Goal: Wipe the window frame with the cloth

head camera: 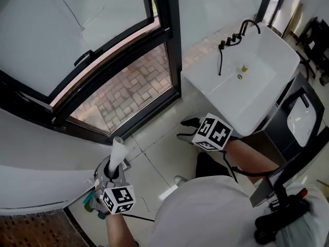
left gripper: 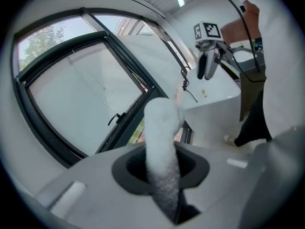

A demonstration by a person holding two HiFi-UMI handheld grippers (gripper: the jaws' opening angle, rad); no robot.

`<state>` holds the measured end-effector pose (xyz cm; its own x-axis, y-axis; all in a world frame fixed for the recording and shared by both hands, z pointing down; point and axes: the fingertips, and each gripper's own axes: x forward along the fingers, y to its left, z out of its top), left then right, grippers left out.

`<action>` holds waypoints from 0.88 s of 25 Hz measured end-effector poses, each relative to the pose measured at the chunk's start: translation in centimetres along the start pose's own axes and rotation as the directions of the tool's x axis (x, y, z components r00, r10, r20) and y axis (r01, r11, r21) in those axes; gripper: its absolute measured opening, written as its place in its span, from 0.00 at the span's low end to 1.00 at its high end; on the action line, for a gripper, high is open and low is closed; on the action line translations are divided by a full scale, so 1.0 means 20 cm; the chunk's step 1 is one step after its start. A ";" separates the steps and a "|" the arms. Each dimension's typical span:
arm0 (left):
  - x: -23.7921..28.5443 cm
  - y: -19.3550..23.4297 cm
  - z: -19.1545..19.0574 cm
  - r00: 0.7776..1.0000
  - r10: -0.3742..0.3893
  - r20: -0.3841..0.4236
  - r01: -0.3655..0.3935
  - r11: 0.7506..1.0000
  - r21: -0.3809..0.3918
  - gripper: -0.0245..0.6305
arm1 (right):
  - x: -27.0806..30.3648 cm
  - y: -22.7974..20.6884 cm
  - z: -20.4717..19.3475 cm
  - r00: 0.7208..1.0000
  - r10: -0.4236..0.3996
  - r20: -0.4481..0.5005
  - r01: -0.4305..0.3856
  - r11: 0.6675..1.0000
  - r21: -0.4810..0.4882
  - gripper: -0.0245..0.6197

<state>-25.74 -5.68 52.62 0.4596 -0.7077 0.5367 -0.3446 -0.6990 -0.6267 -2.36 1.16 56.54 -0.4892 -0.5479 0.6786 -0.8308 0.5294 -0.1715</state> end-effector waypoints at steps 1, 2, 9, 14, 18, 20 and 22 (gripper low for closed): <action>-0.03 0.00 -0.01 1.000 0.001 0.004 -0.001 1.000 0.004 0.19 | -0.02 0.04 0.00 1.000 -0.005 0.004 0.005 1.000 0.003 0.34; -0.07 0.00 -0.02 1.000 0.005 0.006 -0.005 1.000 0.006 0.19 | -0.03 0.07 -0.01 1.000 -0.009 0.008 0.009 1.000 0.001 0.34; -0.19 -0.04 0.00 0.999 0.035 0.009 -0.034 0.997 -0.070 0.19 | -0.16 0.12 0.05 0.999 -0.020 0.048 0.023 0.998 -0.060 0.34; -0.22 -0.10 0.15 0.998 0.028 0.049 -0.021 0.992 -0.126 0.19 | -0.31 0.07 0.09 0.996 -0.027 0.090 0.035 0.996 -0.085 0.34; -0.21 -0.13 0.25 0.997 0.022 0.068 -0.013 0.992 -0.127 0.19 | -0.41 0.04 0.08 0.992 -0.040 0.123 0.050 0.996 -0.079 0.34; -0.20 -0.16 0.31 0.996 0.013 0.084 -0.004 0.993 -0.118 0.19 | -0.47 0.01 0.07 0.987 -0.053 0.152 0.065 0.995 -0.071 0.34; -0.20 -0.19 0.34 0.996 0.014 0.086 -0.004 0.994 -0.110 0.19 | -0.51 -0.01 0.05 0.981 -0.068 0.181 0.079 0.995 -0.055 0.34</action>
<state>-20.72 0.49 48.90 0.5233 -0.7059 0.4774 -0.4342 -0.7029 -0.5634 2.50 5.96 48.86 -0.4712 -0.6908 0.5484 -0.8512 0.5192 -0.0774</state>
